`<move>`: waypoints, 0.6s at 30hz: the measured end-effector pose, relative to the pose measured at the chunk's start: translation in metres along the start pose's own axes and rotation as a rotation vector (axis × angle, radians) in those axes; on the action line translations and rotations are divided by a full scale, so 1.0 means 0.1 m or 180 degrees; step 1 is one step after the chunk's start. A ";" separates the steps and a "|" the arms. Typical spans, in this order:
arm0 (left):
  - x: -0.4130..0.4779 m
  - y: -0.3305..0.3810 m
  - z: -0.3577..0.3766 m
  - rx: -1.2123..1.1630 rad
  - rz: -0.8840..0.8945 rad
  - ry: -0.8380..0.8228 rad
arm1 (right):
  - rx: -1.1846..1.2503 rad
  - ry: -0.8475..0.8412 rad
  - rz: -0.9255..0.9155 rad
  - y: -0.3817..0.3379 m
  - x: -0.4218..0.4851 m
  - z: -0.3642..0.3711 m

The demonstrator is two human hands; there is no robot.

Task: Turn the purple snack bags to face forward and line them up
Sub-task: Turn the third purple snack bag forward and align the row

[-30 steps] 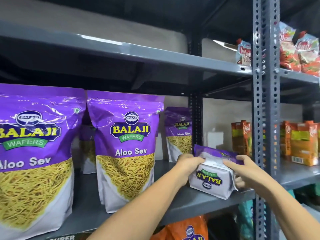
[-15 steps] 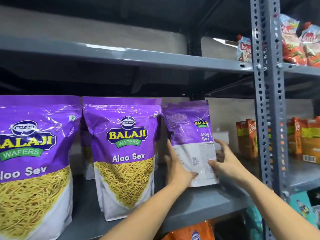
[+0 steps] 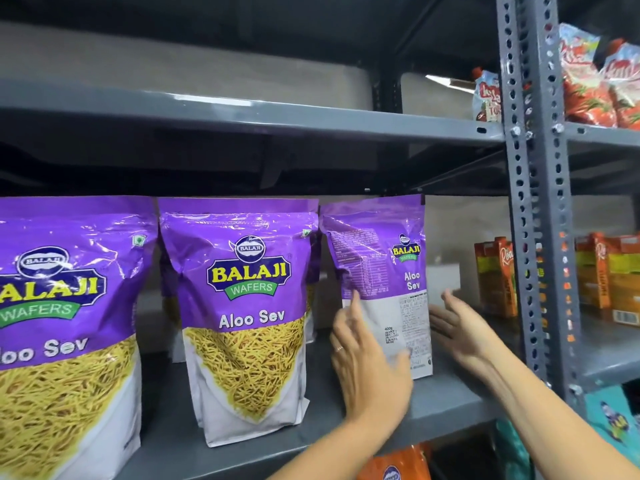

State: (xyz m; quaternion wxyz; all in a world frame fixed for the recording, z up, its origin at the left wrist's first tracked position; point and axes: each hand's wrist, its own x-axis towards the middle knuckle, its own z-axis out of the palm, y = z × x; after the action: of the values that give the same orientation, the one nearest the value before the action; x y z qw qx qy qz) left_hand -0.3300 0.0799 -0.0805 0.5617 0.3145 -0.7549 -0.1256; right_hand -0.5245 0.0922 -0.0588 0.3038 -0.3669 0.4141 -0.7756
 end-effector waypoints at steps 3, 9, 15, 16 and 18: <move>-0.24 0.13 0.10 -0.0618 -0.0228 -0.0246 | 0.0422 0.0411 0.0314 -0.03 0.16 -0.01; -0.12 0.14 0.19 -0.0930 -0.0883 -0.0625 | -0.0165 0.0216 0.0937 0.08 0.31 -0.01; 0.12 0.13 0.15 -0.1188 -0.1386 -0.0694 | -0.0817 -0.0441 0.0798 0.08 0.29 0.01; 0.15 0.10 0.14 -0.1282 -0.1490 -0.0761 | -0.0746 -0.0553 0.0777 0.07 0.27 0.01; 0.22 0.08 0.12 -0.1468 -0.1667 -0.0895 | -0.0577 -0.0809 0.0781 0.04 0.21 -0.01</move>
State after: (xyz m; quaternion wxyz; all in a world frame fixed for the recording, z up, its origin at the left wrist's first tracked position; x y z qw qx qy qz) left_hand -0.3473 0.0700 -0.0631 0.4574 0.3418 -0.6705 -0.4737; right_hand -0.5356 0.0747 -0.0556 0.4116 -0.4345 0.4822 -0.6397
